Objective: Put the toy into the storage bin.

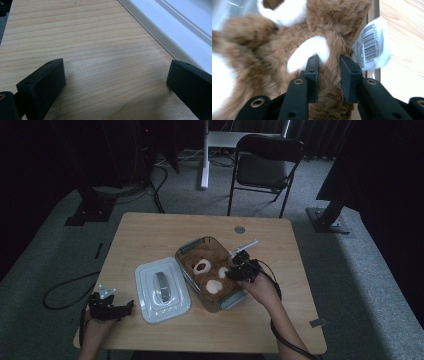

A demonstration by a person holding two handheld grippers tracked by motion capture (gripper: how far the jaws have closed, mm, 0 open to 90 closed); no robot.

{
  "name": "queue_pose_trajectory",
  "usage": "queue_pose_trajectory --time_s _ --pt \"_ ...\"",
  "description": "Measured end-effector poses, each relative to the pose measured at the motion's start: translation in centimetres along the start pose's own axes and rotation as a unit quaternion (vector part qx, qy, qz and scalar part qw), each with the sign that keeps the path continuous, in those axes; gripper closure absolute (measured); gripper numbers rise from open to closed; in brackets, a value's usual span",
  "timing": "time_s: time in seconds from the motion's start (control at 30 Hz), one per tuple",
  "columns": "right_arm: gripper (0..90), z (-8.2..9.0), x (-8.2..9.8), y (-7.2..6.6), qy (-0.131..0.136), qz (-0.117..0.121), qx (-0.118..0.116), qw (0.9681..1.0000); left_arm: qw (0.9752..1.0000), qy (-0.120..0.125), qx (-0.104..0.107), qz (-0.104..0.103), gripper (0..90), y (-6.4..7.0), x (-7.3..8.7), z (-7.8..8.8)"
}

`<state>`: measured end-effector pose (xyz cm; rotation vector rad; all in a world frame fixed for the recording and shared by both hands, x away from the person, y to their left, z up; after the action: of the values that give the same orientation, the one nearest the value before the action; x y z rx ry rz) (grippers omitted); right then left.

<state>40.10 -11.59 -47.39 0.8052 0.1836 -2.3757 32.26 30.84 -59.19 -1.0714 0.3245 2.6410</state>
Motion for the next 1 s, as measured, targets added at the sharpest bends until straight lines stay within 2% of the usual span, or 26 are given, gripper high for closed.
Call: queue_pose_trajectory --time_s 0.1,0.17,0.2,0.23,0.27,0.37,0.4,0.43,0.47,0.53,0.7,0.77,0.9,0.93,1.0 --pt "60.8 1.0 -0.1 0.0 0.021 -0.008 -0.006 0.9997 1.0 -0.001 0.0 -0.001 2.8 0.0 0.0 0.0" --pt "56.9 2.2 -0.4 0.3 0.041 -0.02 -0.009 0.9989 1.0 0.0 0.0 0.0 2.8 0.0 0.0 0.0" --pt "56.9 2.2 -0.4 0.3 0.041 -0.02 -0.009 0.9989 1.0 0.0 0.0 0.0 2.8 0.0 0.0 0.0" --pt "56.1 2.9 -0.5 0.4 0.052 -0.024 -0.016 0.9982 1.0 0.0 0.0 0.0 2.8 0.0 0.0 0.0" --pt "56.6 4.3 -0.7 0.3 0.073 -0.031 -0.021 0.9967 1.0 0.0 0.0 0.0 2.8 0.0 0.0 0.0" --pt "55.7 5.9 -0.8 -0.9 0.089 -0.016 -0.045 0.9949 1.0 0.0 0.0 0.0 2.8 0.0 0.0 0.0" --pt "55.7 5.9 -0.8 -0.9 0.089 -0.016 -0.045 0.9949 1.0 0.0 0.0 0.0 2.8 0.0 0.0 0.0" --pt "55.0 6.2 -0.8 -1.5 0.09 -0.011 -0.054 0.9944 1.0 -0.001 0.0 0.0 2.8 0.0 0.0 0.0" --pt "54.7 6.6 -0.7 -2.7 0.095 0.001 -0.071 0.993 1.0 -0.001 0.0 0.0 2.8 0.0 0.0 0.0" --pt "54.7 6.8 -0.5 -3.7 0.098 0.012 -0.082 0.9917 1.0 -0.001 0.0 0.0 2.8 0.0 0.0 0.0" --pt "54.7 5.4 0.0 -5.8 0.076 0.036 -0.098 0.9916 1.0 -0.001 0.0 0.0 2.8 0.0 0.0 0.0" --pt "54.0 4.3 0.1 -6.1 0.061 0.045 -0.09 0.993 1.0 0.0 0.0 0.001 2.8 0.0 0.0 0.0" --pt "53.7 2.6 -0.4 -6.0 0.042 0.045 -0.081 0.9948 1.0 0.0 0.0 0.0 2.8 0.0 0.0 0.0" --pt "54.0 2.0 -0.6 -6.1 0.034 0.046 -0.081 0.9951 1.0 0.0 0.0 0.0 2.8 0.0 0.0 0.0" --pt "56.6 0.3 -0.5 -6.7 -0.004 0.054 -0.082 0.9952 1.0 0.0 0.0 0.0 2.8 0.0 0.0 0.0"
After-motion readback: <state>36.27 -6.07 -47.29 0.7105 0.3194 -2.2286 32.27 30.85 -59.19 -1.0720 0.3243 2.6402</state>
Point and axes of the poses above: each handheld gripper's, and its own axes: z roughly backward along the jaws, x roughly out of its underside, y roughly to its right, the point moved 5 cm from there along -z, roughly forward along the jaws, and after that the axes turned 10 degrees about x, right-handed, at the moved point
